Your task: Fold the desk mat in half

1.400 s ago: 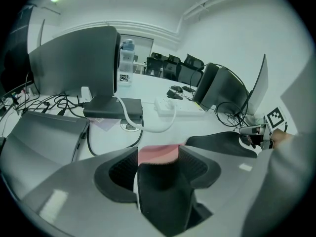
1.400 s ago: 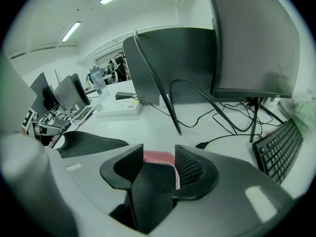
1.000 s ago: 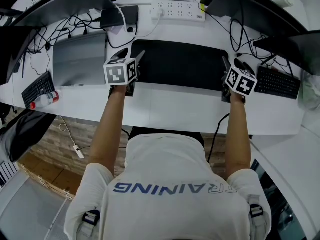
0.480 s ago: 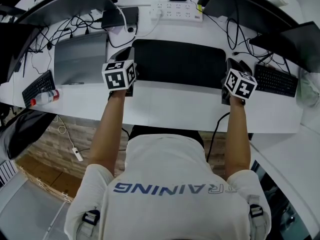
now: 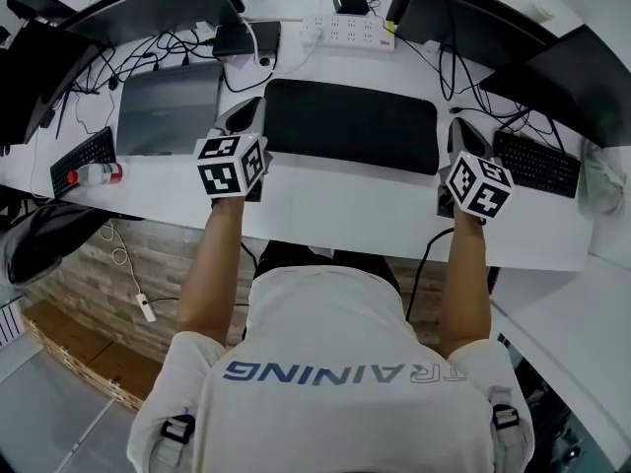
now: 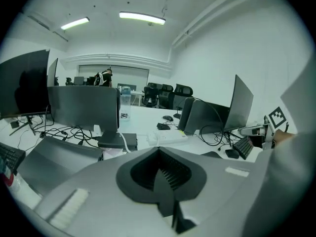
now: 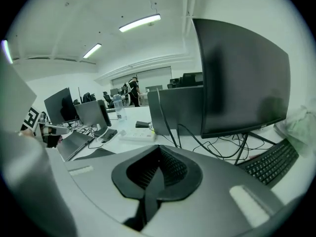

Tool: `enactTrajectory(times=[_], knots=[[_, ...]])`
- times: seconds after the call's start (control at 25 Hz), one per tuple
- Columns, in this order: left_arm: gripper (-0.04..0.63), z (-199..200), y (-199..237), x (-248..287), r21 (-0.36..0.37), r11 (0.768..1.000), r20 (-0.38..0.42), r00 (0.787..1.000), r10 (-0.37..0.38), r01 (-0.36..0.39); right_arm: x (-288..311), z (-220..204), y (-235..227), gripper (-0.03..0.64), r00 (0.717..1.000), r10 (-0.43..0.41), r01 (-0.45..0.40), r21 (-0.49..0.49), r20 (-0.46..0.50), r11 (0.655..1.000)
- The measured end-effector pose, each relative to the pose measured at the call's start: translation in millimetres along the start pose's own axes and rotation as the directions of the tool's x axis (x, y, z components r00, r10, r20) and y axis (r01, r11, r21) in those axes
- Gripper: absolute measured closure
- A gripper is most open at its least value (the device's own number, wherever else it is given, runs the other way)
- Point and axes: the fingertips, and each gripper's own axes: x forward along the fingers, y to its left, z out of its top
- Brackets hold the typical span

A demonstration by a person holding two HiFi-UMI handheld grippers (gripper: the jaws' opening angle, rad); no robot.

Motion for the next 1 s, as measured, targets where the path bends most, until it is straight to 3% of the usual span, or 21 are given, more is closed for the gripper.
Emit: enactTrajectory(times=[0.32, 0.64, 1.0], knots=[[0.591, 26, -30, -68, 0.007, 1.000, 0.136, 0.990, 0.025, -0.027, -61, 30, 22, 0.606, 0.988, 0.083, -0.073, -0.079, 0.131, 0.994], [0.591, 46, -54, -132, 0.019, 1.000, 0.252, 0.968, 0.008, -0.014, -130, 62, 49, 0.606, 0.955, 0.132, -0.107, -0.107, 0.266, 0.988], [0.592, 74, -61, -184, 0.090, 0.994, 0.363, 0.928, -0.083, 0.053, -179, 76, 76, 0.606, 0.930, 0.102, -0.075, -0.090, 0.352, 0.993]])
